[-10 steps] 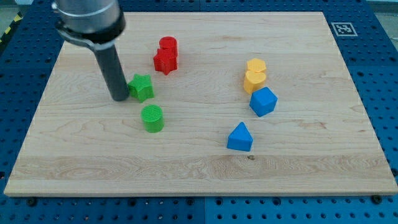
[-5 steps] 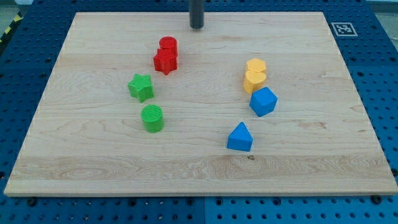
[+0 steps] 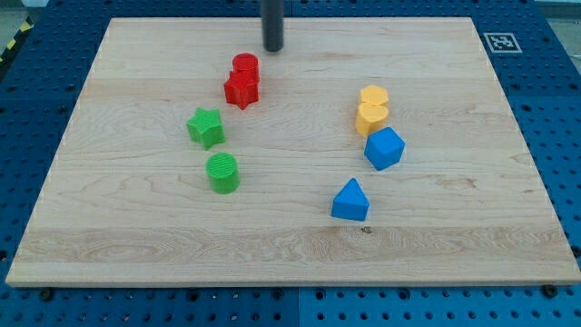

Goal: Separate red circle from red star

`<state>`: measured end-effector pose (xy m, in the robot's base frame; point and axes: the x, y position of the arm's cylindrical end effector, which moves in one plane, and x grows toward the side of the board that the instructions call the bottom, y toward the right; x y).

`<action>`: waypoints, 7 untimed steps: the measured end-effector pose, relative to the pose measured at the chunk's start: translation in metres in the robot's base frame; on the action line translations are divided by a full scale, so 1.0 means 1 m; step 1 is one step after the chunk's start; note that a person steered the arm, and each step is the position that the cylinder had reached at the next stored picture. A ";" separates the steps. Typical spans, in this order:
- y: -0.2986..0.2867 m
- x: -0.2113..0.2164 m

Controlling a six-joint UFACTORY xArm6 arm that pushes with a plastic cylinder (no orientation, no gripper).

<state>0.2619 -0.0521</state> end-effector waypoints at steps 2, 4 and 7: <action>-0.085 0.030; -0.076 0.059; -0.022 0.059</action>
